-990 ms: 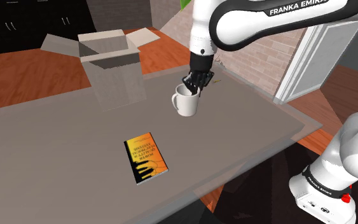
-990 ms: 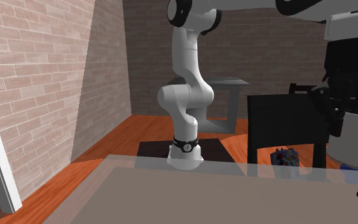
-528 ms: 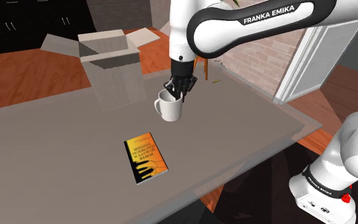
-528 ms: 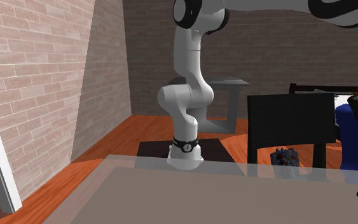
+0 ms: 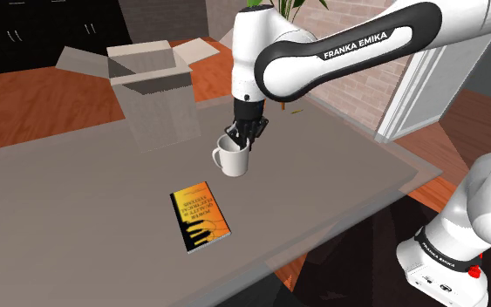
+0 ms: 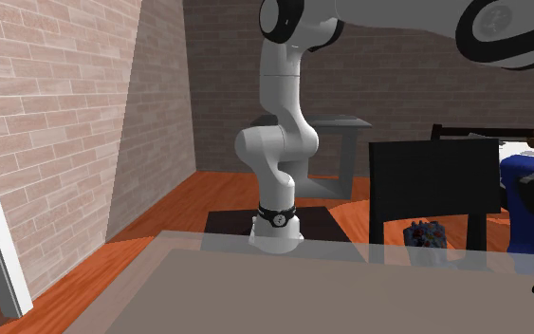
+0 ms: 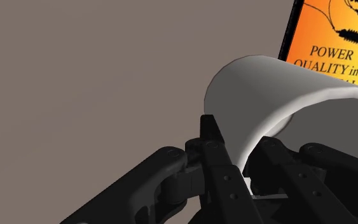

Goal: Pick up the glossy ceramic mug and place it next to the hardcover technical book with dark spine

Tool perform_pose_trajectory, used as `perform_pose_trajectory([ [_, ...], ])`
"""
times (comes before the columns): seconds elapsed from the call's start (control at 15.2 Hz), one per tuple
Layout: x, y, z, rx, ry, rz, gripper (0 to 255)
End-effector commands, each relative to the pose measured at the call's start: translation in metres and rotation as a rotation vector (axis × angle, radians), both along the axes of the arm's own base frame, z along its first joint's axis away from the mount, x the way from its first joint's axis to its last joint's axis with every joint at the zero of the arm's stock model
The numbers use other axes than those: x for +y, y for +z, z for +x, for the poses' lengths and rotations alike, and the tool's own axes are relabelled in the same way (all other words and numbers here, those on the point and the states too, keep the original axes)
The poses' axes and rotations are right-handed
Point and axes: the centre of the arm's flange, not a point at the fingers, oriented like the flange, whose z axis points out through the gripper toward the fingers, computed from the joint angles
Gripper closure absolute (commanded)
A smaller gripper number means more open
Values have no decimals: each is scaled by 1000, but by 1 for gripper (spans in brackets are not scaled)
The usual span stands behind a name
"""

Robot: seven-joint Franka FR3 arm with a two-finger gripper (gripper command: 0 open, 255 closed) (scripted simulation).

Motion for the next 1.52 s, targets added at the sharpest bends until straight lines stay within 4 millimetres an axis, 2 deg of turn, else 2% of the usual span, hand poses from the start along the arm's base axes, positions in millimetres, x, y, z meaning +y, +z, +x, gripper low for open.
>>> perform_pose_trajectory([
  [0.0,-1,-10,0,-1,0,0,255],
  [1.25,-1,-110,0,-1,0,0,255],
  [1.45,-1,-110,0,-1,0,0,255],
])
